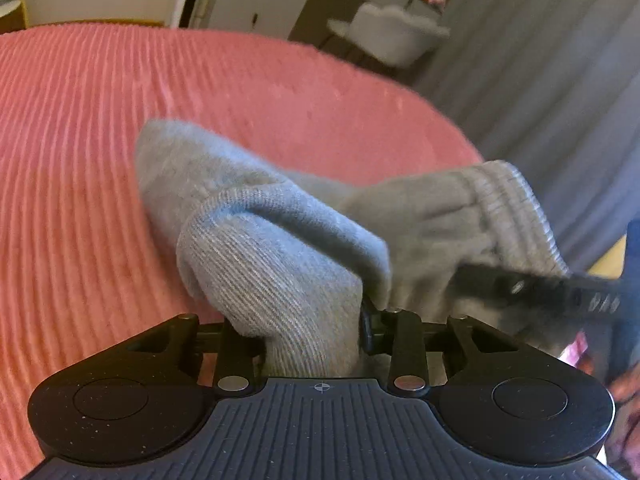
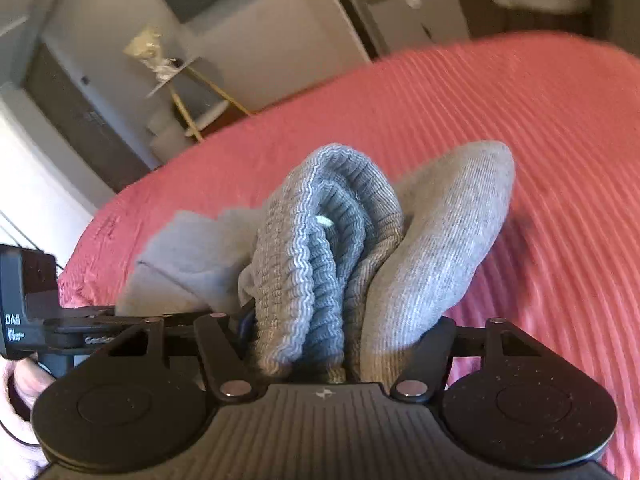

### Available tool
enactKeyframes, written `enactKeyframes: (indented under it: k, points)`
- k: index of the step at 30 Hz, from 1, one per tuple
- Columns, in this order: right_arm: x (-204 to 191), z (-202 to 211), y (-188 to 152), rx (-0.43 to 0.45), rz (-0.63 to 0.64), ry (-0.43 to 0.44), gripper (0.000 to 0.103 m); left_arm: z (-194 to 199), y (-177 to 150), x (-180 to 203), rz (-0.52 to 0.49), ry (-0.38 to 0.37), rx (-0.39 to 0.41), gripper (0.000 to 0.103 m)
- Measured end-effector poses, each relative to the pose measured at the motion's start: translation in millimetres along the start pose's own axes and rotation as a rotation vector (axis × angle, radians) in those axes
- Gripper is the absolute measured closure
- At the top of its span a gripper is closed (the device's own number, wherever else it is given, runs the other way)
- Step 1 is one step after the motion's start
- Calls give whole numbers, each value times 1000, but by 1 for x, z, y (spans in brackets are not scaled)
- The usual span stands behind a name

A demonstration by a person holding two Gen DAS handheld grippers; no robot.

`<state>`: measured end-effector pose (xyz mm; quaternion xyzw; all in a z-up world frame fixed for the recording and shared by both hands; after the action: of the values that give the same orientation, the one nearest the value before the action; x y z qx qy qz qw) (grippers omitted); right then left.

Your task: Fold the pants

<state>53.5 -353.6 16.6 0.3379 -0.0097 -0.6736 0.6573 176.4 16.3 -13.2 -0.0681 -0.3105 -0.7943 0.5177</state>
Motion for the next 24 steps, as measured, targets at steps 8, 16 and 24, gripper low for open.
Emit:
enactKeyframes:
  k: [8, 16, 24]
  points:
    - [-19, 12, 44, 119, 77, -19, 43, 25, 56, 3, 2, 47, 161, 66]
    - [26, -48, 97, 53, -34, -137, 26, -14, 66, -81, 307, 243, 32, 24]
    - [42, 1, 66, 291, -133, -243, 7, 35, 14, -84, 320, 278, 241, 17]
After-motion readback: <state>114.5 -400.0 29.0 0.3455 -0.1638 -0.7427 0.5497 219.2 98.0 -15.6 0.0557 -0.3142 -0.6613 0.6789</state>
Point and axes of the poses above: each gripper's, at about its wrist camera, not at the fingertips, and z roughly against the way its jaws point, x to its right, y to its top, the point moved 3 cm from there along -z, roughly the way its jaws point, and after that the axes turned 13 degrees about -x, right-handed, at the moved point
